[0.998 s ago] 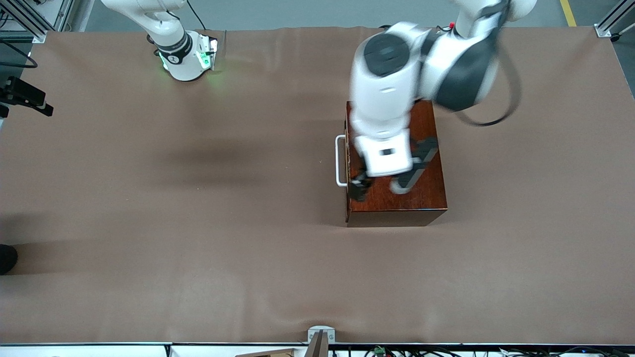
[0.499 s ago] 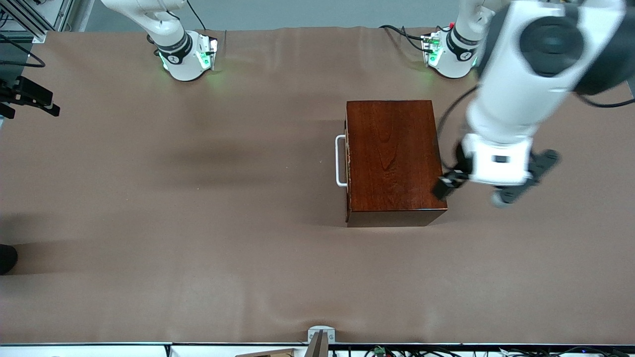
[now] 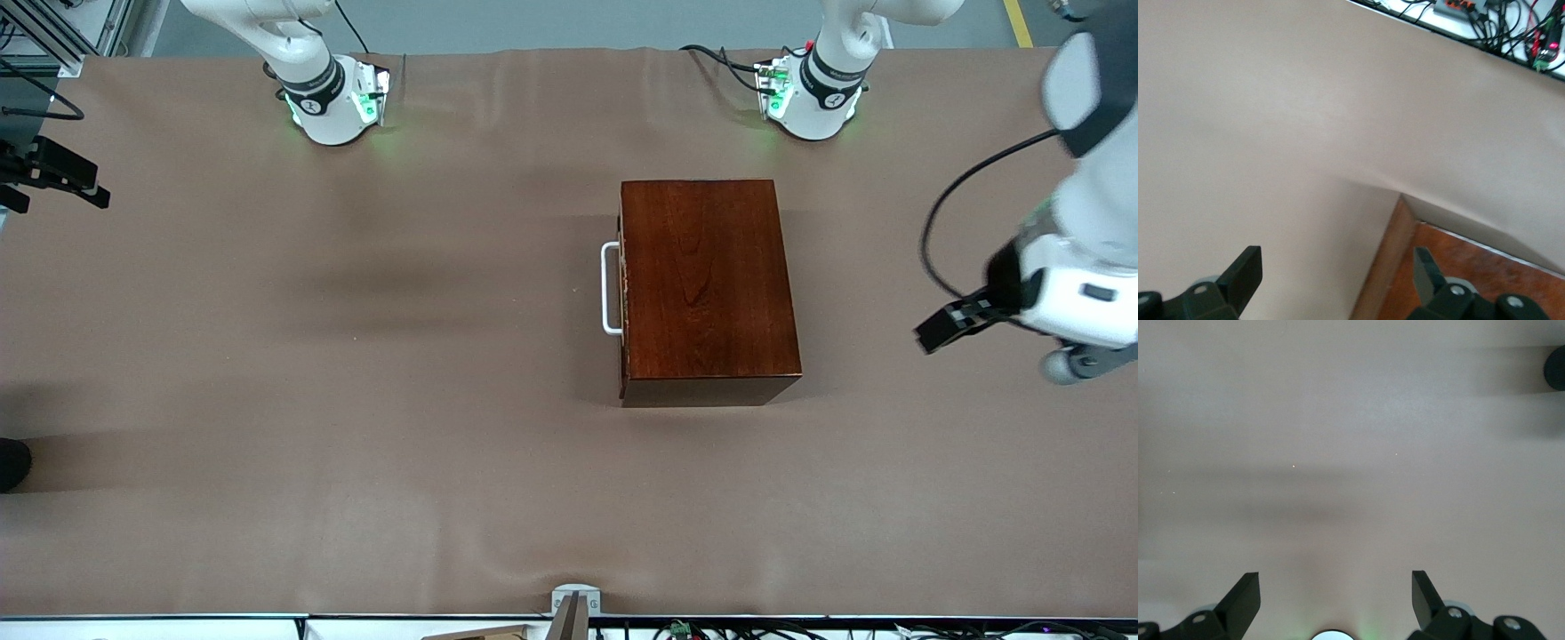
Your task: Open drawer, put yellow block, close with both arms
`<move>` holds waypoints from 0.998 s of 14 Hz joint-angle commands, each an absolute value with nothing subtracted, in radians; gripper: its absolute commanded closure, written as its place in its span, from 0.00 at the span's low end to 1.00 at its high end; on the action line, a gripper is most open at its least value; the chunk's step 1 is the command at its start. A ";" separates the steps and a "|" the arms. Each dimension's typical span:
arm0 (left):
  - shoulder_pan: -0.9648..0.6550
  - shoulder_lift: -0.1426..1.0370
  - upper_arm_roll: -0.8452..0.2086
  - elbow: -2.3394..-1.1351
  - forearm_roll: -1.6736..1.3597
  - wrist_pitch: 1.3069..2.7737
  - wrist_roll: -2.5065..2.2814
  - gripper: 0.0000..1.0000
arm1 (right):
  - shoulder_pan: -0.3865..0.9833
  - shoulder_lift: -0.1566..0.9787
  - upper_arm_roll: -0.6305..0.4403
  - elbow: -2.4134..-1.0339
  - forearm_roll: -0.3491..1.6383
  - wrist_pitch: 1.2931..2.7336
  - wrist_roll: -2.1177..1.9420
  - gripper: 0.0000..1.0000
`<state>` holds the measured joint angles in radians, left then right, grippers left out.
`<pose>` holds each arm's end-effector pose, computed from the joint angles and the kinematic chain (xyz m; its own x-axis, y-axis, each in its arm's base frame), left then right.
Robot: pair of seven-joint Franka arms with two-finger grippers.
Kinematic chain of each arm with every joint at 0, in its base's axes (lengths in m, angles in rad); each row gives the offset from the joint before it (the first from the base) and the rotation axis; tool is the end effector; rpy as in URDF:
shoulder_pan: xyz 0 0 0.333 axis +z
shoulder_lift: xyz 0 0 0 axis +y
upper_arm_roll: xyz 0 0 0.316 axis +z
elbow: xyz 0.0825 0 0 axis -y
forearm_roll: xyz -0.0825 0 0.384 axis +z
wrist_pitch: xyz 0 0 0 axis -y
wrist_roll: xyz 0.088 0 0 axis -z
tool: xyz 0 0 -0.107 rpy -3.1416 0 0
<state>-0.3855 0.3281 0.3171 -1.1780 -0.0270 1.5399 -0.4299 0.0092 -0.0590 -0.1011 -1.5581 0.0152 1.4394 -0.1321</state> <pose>0.6401 -0.0858 0.6169 0.9401 0.3324 0.0750 0.3363 -0.9406 -0.0466 0.5202 -0.0480 0.6509 0.9975 0.0428 -0.0566 0.0412 -0.9987 -0.0288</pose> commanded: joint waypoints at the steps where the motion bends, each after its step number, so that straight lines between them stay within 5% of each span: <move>1: -0.309 0.236 0.307 -1.262 -0.043 1.491 -0.272 0.00 | 0.018 -0.078 -0.103 -1.566 0.003 1.437 -0.127 0.00; 14: -0.270 0.058 0.290 -1.399 -0.028 1.425 -0.063 0.00 | 0.018 -0.077 -0.103 -1.565 0.003 1.437 -0.126 0.00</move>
<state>-0.2782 0.1167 0.3138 -1.3312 -0.0270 1.4021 -0.0782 0.0093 -0.0591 -0.1008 -1.5578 0.0152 1.4394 -0.1320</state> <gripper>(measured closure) 0.000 0.000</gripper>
